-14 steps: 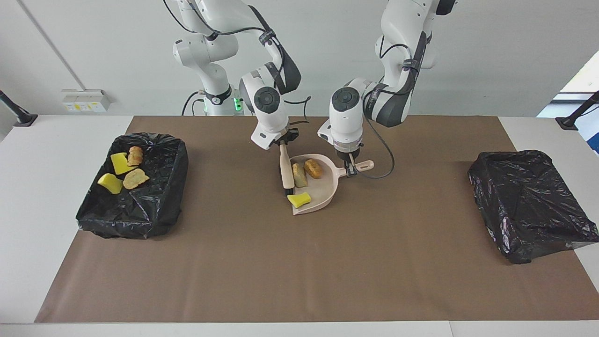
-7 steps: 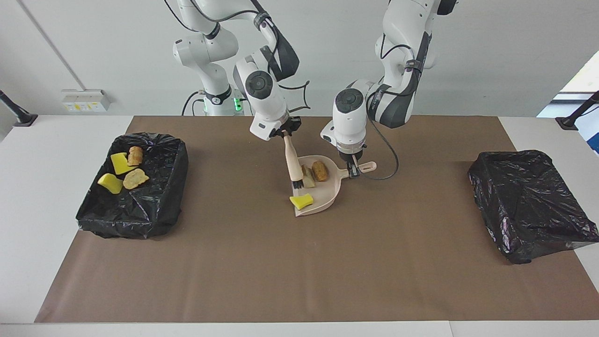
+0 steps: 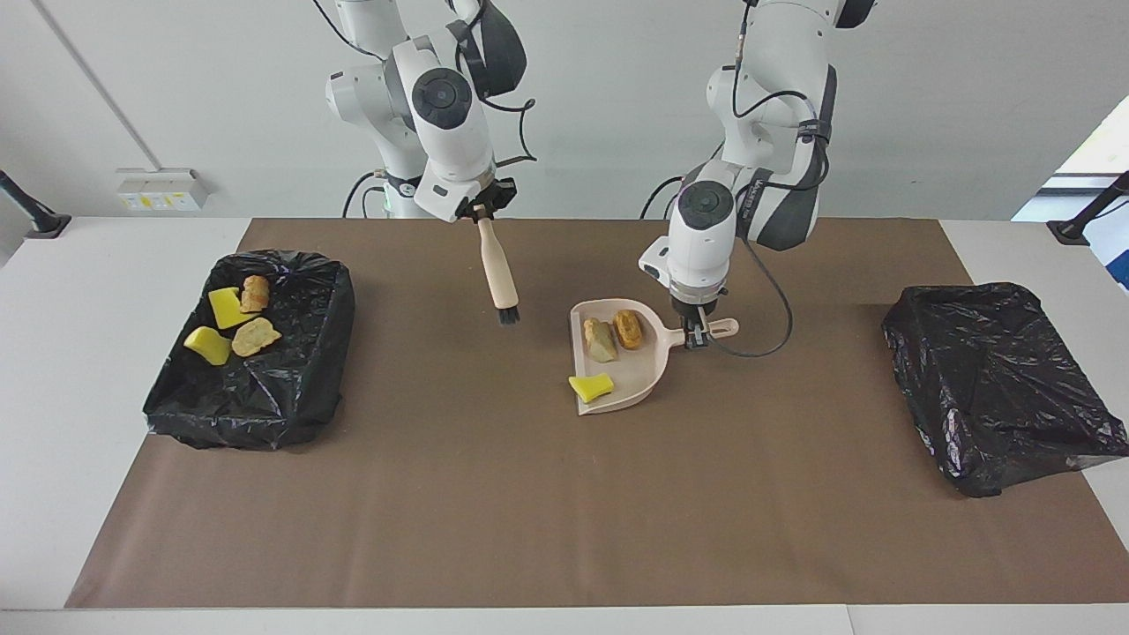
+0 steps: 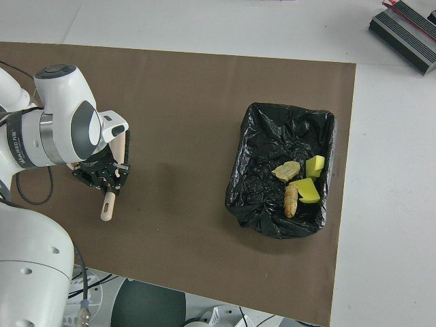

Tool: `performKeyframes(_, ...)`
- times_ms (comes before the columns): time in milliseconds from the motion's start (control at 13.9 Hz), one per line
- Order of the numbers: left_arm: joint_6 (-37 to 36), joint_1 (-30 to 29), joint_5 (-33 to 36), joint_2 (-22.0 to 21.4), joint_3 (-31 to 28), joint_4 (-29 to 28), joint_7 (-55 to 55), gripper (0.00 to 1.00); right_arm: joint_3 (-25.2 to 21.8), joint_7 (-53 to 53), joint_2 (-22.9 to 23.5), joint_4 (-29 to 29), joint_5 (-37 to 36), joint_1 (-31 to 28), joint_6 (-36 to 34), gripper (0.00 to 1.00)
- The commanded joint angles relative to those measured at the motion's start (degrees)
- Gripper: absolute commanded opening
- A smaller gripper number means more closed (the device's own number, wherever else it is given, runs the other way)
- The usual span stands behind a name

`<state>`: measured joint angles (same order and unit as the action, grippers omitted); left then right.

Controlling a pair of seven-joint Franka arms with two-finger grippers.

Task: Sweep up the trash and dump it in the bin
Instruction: 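Carry the dustpan to the black bin nearest the left gripper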

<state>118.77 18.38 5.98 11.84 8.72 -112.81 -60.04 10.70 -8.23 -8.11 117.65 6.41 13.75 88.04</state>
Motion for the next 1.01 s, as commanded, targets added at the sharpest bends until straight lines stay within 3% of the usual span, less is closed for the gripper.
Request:
performKeyframes(0,0.68,-4.92,-4.47,-3.57,0.24,-1.27,-6.56,0.0,0.64,3.57,-0.33,2.93,-6.3,-1.1,1.33,0.0)
performKeyframes(216,-0.37,-12.9,-9.74,-6.91,0.33,-0.57,-16.13,0.0,0.9,2.0,-0.76,4.88,-5.98,-0.05,3.54,0.0)
performKeyframes(432,-5.98,-20.56,-11.25,-7.19,0.24,5.03,-25.19,0.0,0.99,-8.6,-0.59,5.84,1.47,2.93,7.22,0.0)
performKeyframes(576,-13.18,-27.31,-11.43,-6.4,-0.19,10.05,-26.97,0.0,0.99,-15.64,-0.76,6.02,7.97,6.18,8.81,0.0)
performKeyframes(792,-19.25,-41.1,-16.08,-4.03,-0.19,16.45,-32.85,0.0,1.08,-31.28,2.92,7.15,8.97,15.75,15.56,0.0)
performKeyframes(936,-25.23,-48.05,-16.35,-0.08,-0.11,24.18,-35.31,0.0,1.08,-34.13,3.45,9.0,9.06,18.75,16.98,0.0)
